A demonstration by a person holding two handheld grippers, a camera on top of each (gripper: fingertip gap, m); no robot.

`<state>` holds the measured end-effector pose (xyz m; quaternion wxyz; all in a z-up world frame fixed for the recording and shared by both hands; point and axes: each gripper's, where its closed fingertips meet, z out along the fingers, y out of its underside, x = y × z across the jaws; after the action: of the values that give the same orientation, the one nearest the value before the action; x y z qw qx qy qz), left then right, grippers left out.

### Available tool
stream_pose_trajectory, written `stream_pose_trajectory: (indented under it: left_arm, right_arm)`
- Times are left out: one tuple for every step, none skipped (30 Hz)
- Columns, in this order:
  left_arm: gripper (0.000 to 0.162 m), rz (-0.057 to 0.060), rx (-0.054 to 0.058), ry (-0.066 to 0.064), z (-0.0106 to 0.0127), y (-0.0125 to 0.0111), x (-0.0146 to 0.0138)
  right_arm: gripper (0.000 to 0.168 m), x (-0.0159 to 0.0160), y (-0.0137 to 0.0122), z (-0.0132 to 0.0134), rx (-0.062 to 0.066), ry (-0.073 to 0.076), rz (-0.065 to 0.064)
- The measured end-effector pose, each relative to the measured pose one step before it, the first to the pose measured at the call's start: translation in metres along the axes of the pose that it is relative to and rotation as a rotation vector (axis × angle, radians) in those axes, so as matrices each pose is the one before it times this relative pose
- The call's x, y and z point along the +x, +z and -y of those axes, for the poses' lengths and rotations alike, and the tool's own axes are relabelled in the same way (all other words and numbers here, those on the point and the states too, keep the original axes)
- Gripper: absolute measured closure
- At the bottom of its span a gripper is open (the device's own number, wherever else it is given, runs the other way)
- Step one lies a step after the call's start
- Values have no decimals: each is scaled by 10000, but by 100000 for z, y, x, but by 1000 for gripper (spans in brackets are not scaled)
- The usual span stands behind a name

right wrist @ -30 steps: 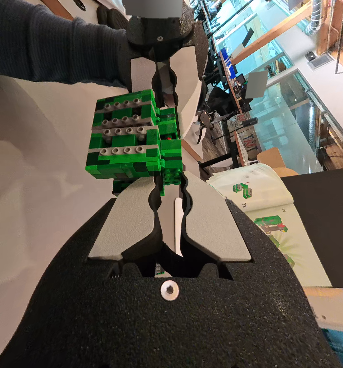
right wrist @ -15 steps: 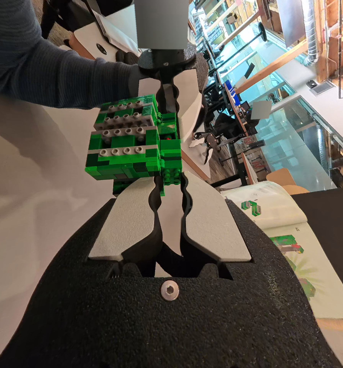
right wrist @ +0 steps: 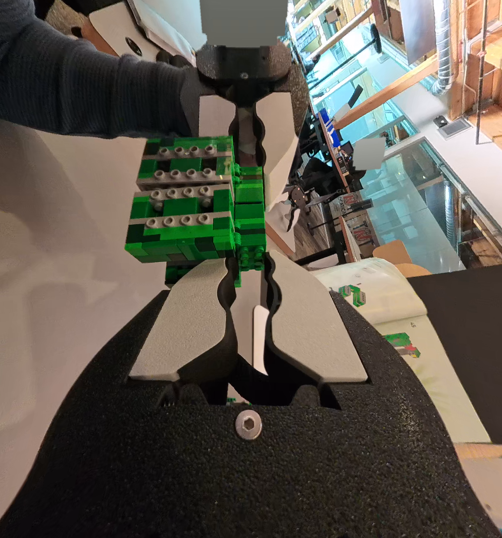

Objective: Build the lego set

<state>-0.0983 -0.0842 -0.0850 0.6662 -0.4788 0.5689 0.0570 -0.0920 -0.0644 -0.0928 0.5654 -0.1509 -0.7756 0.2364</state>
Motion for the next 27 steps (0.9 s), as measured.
stream_pose_trajectory:
  left_arm:
    - [146,20,-107,59,-114,35,8]
    - [146,21,-46,48,-11,3,-20]
    - [146,9,19,48,86,-15,13]
    - [146,2,2,37,61,-13,12]
    - [146,11,-102,66,-77,28,10]
    - [146,3,-211,75,-234,72,32]
    - [146,-1,-164,47,-209,57,27]
    - [146,-14,13,1,-11,14,35]
    - [146,-32,170,-41,184,-31,23]
    - [146,-44,85,-42,98,1,52]
    - [146,-34,-120,29,-118,101,80]
    - [146,-27,-214,82,-270,141,88]
    - [146,-43,-124,26,-179,112,97]
    - [146,-27,77,-53,38,37,25]
    - [146,-15,153,-68,136,0,-13]
    - [146,-3,52,-22,58,14,-7]
    - [146,4,-52,17,-70,44,3]
    - [145,-8,-55,3,-102,50,8]
    - [146,-21,-29,-29,-116,14,14]
    - [146,-3,19,-30,-105,11,-11]
    - [146,25,60,-55,-118,-27,-63]
    - [146,35,55,-161,-195,16,-106]
    - [146,35,32,-210,-310,97,-129]
    - [146,75,16,-166,-352,180,-155]
    - [146,100,-81,-159,-458,218,-176]
    - [146,145,-240,-144,-641,144,-264]
    - [146,173,-319,-106,-774,52,-314]
  right_arm:
    - [152,2,14,-74,-62,20,-2]
    - [152,10,-5,26,1,16,-1]
    - [152,-8,-11,77,18,-10,-3]
    - [152,-8,8,34,-36,-19,-7]
    - [152,-23,47,-93,-117,-43,-14]
    - [152,-27,57,-147,-145,-48,-10]
    - [152,-34,26,-90,-89,-27,4]
    - [152,-33,-19,53,3,6,21]
    - [152,-49,-60,109,13,26,36]
    - [152,-61,-39,-27,-115,-25,31]
    - [152,-85,-11,-181,-230,-107,6]
    - [152,-92,-3,-209,-226,-95,17]
    - [152,-78,2,-113,-115,-12,37]
    - [152,-13,-38,28,24,49,34]
    - [152,5,-42,55,69,57,29]
    - [152,-5,-13,-13,21,19,13]
    - [152,5,28,-90,-22,-6,3]
    - [152,-3,59,-90,-17,9,13]
    - [152,-7,82,-84,18,27,15]
    - [152,32,93,-52,62,51,-3]
    - [152,73,124,-75,85,146,2]
    - [152,107,136,-166,66,262,25]
    - [152,149,112,-273,36,274,2]
    - [152,179,48,-399,-17,212,-34]
    - [150,186,-75,-616,-132,219,-7]
    - [147,240,-239,-801,-221,304,19]
    - [145,372,-416,-818,-185,354,-28]
